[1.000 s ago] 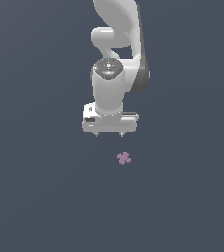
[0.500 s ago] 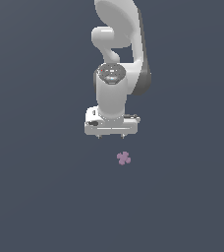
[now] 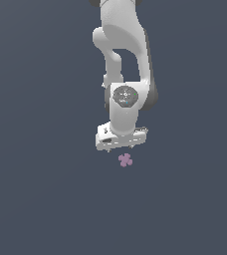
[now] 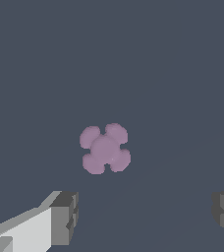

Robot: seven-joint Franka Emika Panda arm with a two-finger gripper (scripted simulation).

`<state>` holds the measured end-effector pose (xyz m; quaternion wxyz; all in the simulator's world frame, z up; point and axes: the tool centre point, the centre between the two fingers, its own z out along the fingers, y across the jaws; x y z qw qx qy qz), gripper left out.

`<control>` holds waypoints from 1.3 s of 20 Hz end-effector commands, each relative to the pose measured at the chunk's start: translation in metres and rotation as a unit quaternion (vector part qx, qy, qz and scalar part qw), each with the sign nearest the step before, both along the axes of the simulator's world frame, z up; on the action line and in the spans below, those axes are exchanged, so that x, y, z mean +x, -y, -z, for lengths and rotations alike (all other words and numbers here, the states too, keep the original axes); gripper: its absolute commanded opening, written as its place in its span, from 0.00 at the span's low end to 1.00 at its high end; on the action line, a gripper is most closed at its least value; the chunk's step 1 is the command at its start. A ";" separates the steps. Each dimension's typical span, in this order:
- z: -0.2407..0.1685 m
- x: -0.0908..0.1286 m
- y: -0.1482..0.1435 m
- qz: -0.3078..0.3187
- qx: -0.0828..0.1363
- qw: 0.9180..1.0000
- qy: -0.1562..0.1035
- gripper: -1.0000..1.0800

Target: Pick up the object and move it to a goal position.

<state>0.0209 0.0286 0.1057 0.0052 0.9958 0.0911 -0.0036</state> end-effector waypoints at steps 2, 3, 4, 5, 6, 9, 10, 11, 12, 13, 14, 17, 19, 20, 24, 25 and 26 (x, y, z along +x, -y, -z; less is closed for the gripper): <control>0.022 0.005 -0.014 -0.030 0.002 1.000 0.001 0.96; 0.027 0.007 -0.017 -0.037 0.003 0.999 0.001 0.96; 0.032 0.007 -0.020 -0.043 0.003 0.999 0.002 0.96; 0.036 0.008 -0.022 -0.048 0.004 0.999 0.002 0.96; 0.039 0.009 -0.024 -0.053 0.004 0.999 0.002 0.96; 0.046 0.010 -0.029 -0.062 0.005 0.998 0.003 0.96; 0.048 0.010 -0.030 -0.064 0.006 0.998 0.003 0.96; 0.048 0.010 -0.030 -0.065 0.006 0.998 0.003 0.96; 0.049 0.010 -0.031 -0.065 0.006 0.998 0.003 0.96; 0.048 0.010 -0.030 -0.064 0.006 0.998 0.002 0.96; 0.048 0.010 -0.030 -0.064 0.006 0.998 0.002 0.96; 0.053 0.009 -0.030 -0.064 0.006 0.998 0.002 0.96; 0.060 0.009 -0.030 -0.064 0.006 0.998 0.002 0.96; 0.065 0.009 -0.030 -0.064 0.006 0.998 0.002 0.96; 0.086 0.009 -0.030 -0.065 0.006 0.998 0.003 0.96; 0.090 0.009 -0.030 -0.065 0.006 0.998 0.003 0.96; 0.093 0.009 -0.030 -0.065 0.006 0.998 0.003 0.96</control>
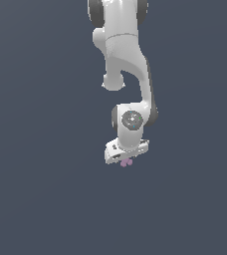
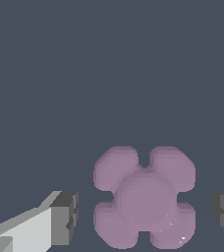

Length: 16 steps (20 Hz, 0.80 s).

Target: Pick up the object and move it to a goal position.

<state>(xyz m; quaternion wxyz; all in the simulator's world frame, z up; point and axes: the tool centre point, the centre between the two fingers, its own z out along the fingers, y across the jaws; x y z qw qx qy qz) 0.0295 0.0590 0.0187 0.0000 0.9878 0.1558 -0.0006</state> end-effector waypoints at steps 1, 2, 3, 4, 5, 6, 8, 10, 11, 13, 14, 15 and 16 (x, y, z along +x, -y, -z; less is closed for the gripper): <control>0.008 0.000 0.000 0.000 0.000 1.000 0.001 0.96; 0.010 0.001 0.000 0.000 0.000 1.000 0.001 0.96; 0.011 0.001 0.000 0.000 0.000 1.000 0.001 0.96; 0.012 0.001 0.000 0.000 0.000 1.000 0.001 0.96; 0.012 0.002 0.000 0.000 0.000 1.000 0.001 0.96; 0.012 0.002 0.000 0.000 0.000 1.000 0.001 0.00; 0.012 0.002 0.000 0.000 0.000 1.000 0.001 0.00; 0.012 0.002 0.000 0.000 0.000 1.000 0.001 0.00; 0.012 0.002 0.000 0.000 0.000 1.000 0.001 0.00; 0.012 0.002 0.000 0.000 0.000 1.000 0.001 0.00; 0.012 0.002 0.000 0.000 0.000 1.000 0.001 0.00; 0.012 0.002 0.000 0.000 0.000 1.000 0.001 0.00; 0.009 0.001 0.000 0.000 0.000 1.000 0.000 0.00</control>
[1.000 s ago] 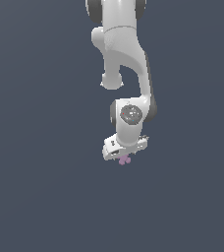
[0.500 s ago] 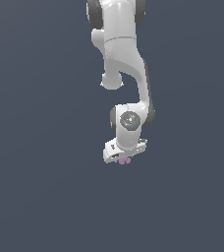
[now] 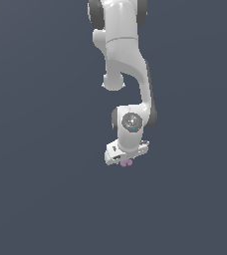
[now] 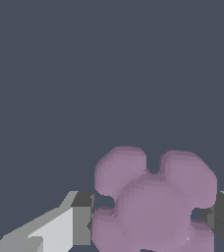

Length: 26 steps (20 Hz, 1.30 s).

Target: Pick up the object and move it to a goal position.

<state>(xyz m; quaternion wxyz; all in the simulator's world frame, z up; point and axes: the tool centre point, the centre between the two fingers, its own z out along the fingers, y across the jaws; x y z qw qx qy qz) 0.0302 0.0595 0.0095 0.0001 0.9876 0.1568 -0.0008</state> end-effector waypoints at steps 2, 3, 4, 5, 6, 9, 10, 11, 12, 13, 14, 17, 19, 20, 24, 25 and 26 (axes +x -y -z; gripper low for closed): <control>-0.001 0.000 0.000 0.001 0.000 1.000 0.000 0.00; -0.003 0.000 0.000 0.001 0.000 1.000 0.000 0.00; -0.005 0.001 0.000 0.001 0.000 1.000 0.000 0.00; -0.008 0.001 0.000 0.001 0.000 1.000 0.000 0.00; -0.012 0.001 0.001 0.001 0.000 1.000 0.000 0.00; -0.027 0.003 0.001 0.001 0.000 1.000 0.000 0.00; -0.033 0.003 0.001 0.001 0.000 1.000 0.000 0.00; -0.040 0.004 0.001 0.001 0.000 1.000 0.000 0.00; -0.048 0.005 0.001 0.001 0.000 1.000 0.000 0.00; -0.057 0.005 0.001 0.001 0.000 1.000 0.000 0.00; -0.066 0.006 0.001 0.001 0.000 1.000 0.000 0.00; -0.096 0.009 0.001 0.001 0.000 1.000 0.000 0.00; -0.118 0.012 0.002 0.001 0.000 1.000 0.000 0.00; -0.130 0.013 0.002 0.000 0.000 1.000 0.000 0.00; -0.177 0.018 0.002 0.000 0.000 1.000 0.000 0.00; -0.189 0.019 0.002 0.000 0.000 1.000 0.000 0.00; -0.200 0.021 0.002 0.000 0.000 1.000 0.000 0.00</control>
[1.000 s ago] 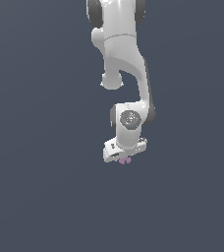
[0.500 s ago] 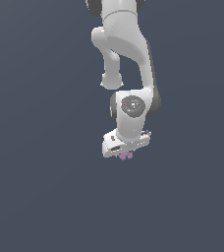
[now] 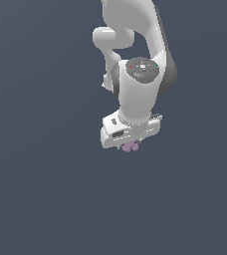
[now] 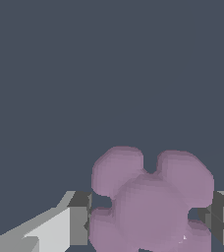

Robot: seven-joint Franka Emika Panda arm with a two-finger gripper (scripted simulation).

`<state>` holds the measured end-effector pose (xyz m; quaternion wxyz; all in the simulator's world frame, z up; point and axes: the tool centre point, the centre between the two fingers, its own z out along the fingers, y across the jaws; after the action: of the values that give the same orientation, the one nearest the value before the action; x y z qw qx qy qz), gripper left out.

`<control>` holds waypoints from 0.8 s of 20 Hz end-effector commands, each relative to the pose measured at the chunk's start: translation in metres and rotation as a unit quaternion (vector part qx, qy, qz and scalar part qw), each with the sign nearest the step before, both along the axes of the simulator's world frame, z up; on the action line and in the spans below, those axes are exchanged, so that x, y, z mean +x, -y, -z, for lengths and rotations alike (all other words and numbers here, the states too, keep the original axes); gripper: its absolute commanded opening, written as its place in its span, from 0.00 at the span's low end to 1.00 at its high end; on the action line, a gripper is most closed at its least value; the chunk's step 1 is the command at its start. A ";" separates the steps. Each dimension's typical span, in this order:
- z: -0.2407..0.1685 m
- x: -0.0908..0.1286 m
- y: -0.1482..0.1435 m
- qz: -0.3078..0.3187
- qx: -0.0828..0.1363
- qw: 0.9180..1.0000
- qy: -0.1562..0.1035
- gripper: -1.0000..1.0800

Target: Pick up the object and move it to a goal position.

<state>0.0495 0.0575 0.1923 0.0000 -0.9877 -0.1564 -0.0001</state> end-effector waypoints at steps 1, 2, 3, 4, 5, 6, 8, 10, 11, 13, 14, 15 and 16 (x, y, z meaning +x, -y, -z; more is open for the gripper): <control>-0.029 0.003 0.000 0.000 0.000 1.000 0.000 0.00; -0.039 0.004 0.000 0.000 0.000 1.000 0.000 0.00; -0.049 0.006 0.000 0.000 0.000 1.000 0.000 0.00; -0.059 0.007 0.000 0.000 0.000 1.000 0.000 0.00; -0.067 0.008 0.001 0.000 0.000 1.000 0.000 0.00; -0.075 0.009 0.001 0.000 0.000 1.000 0.000 0.00; -0.089 0.012 0.001 0.000 0.000 1.000 0.000 0.00; -0.101 0.014 0.001 0.000 0.000 1.000 0.000 0.00; -0.106 0.015 0.001 0.000 0.000 1.000 0.000 0.00; -0.114 0.016 0.001 0.000 0.000 1.000 0.000 0.00; -0.117 0.017 0.001 0.000 0.000 1.000 0.000 0.00; -0.120 0.017 0.001 0.000 0.000 1.000 0.000 0.00; -0.122 0.018 0.001 0.000 0.000 1.000 0.000 0.00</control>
<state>0.0666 0.0563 0.3101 0.0001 -0.9877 -0.1562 -0.0007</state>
